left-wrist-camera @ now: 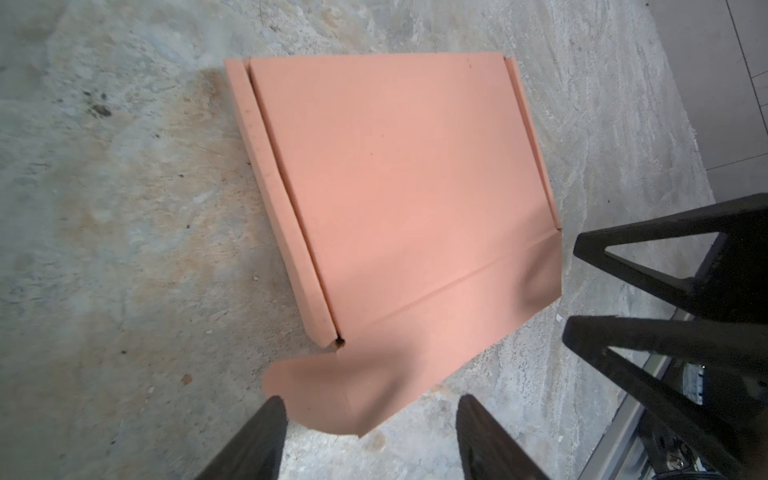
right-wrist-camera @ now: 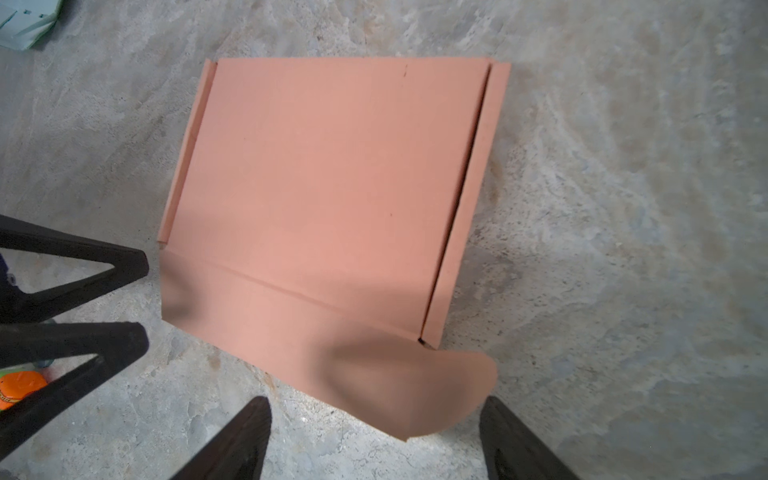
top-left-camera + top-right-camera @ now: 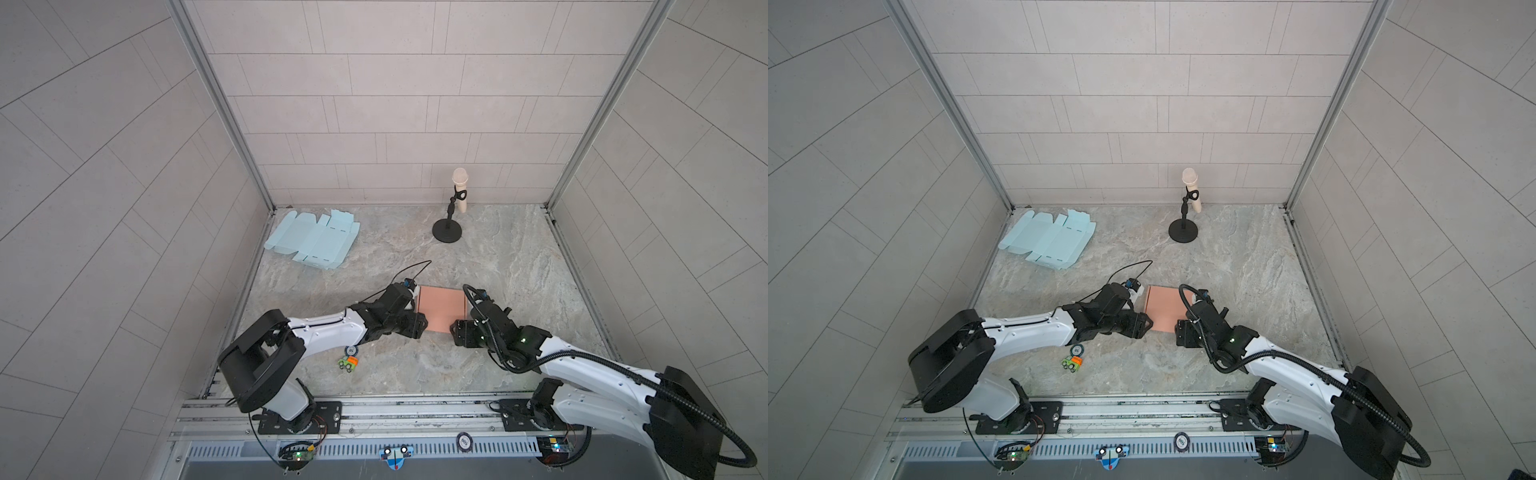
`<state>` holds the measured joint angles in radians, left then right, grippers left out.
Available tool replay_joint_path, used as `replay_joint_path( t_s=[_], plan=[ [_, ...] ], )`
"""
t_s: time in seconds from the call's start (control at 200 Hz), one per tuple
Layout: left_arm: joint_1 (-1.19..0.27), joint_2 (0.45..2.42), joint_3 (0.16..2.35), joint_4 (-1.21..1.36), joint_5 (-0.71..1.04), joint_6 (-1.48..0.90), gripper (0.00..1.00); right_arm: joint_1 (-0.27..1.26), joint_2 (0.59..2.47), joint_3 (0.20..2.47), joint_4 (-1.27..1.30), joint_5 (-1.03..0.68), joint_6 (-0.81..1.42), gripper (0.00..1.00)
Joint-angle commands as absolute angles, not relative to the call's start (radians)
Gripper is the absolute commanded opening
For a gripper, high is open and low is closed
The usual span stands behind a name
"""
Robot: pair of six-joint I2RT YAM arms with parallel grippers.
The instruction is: Fold the paper box
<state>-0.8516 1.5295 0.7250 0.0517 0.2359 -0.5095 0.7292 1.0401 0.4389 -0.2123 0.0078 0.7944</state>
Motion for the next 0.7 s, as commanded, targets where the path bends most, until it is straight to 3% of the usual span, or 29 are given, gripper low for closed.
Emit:
replay_joint_path(
  t_s=[0.0, 0.696],
  plan=[
    [-0.856, 1.536, 0.722, 0.083, 0.252, -0.525, 0.70, 0.736, 1.065, 0.456, -0.182, 0.038, 0.817, 0.82],
    [-0.873, 1.605, 0.729, 0.170, 0.304, -0.560, 0.69, 0.755, 1.137, 0.468, -0.112, 0.018, 0.831, 0.81]
  ],
)
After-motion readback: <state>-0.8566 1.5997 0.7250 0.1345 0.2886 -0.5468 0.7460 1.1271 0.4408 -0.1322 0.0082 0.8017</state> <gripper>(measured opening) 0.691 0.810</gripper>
